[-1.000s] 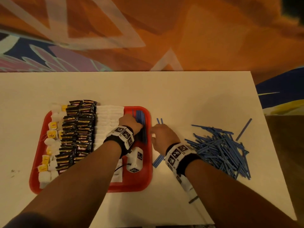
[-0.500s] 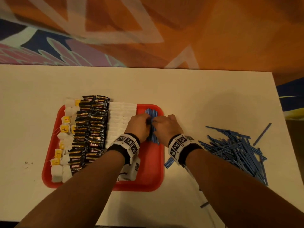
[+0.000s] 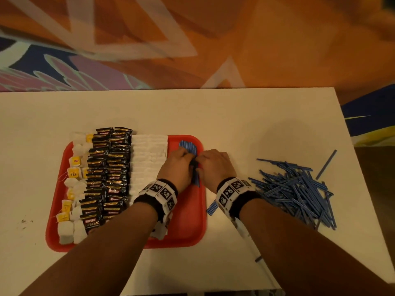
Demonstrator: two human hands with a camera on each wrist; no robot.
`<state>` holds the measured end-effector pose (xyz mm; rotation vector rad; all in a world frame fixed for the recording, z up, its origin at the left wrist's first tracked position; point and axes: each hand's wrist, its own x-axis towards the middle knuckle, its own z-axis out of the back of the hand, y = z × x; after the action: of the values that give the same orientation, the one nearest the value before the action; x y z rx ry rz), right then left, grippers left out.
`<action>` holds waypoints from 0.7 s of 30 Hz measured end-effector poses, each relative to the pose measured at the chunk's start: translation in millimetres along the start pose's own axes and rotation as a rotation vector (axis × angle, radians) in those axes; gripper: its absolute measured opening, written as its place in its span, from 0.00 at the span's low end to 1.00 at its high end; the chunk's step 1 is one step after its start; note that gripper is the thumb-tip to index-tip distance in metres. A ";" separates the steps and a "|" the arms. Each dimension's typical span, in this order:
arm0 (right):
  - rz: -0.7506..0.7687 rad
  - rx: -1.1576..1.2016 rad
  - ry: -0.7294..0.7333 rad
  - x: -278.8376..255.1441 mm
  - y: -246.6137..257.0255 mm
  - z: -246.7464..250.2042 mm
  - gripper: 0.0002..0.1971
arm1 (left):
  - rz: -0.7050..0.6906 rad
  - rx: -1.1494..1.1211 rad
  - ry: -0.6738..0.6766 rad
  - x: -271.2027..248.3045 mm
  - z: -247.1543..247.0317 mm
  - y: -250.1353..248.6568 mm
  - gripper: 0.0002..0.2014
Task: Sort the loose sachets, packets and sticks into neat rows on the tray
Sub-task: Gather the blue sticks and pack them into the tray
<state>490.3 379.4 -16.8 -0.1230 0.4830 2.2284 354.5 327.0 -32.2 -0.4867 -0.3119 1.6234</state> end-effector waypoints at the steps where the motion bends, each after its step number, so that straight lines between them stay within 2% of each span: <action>1: -0.041 0.025 -0.011 -7.8 -5.7 2.1 0.12 | -0.048 0.027 0.014 -2.8 -0.5 -8.9 0.07; 3: -0.128 0.072 -0.013 -26.4 -20.5 4.7 0.13 | -0.195 0.140 0.086 -8.7 -4.2 -29.0 0.08; 5: -0.212 0.119 -0.023 -45.9 -38.7 5.5 0.14 | -0.272 0.308 0.229 -12.0 -10.1 -48.8 0.15; 7: -0.290 0.167 -0.024 -65.4 -57.3 5.6 0.14 | -0.245 0.448 0.332 -11.0 -15.1 -65.3 0.20; 9: -0.370 0.214 -0.020 -84.7 -74.7 5.3 0.14 | -0.209 0.524 0.374 -7.7 -19.3 -77.8 0.19; 14: -0.508 0.317 -0.017 -128.6 -108.1 3.1 0.14 | -0.155 0.484 0.487 0.0 -32.6 -97.1 0.17; 16: -0.574 0.335 -0.037 -144.3 -119.9 3.4 0.16 | -0.107 0.377 0.483 2.9 -40.3 -102.9 0.19; 18: -0.675 0.322 -0.073 -157.9 -132.7 3.8 0.21 | 0.031 0.246 0.403 5.5 -45.6 -107.8 0.23; 21: -0.844 0.301 -0.018 -174.3 -150.2 4.8 0.32 | 0.230 0.183 0.351 8.0 -52.1 -115.6 0.29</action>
<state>717.5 342.9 -14.4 -0.1192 0.6108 1.3184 480.1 343.8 -23.6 -0.6726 0.1594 1.7319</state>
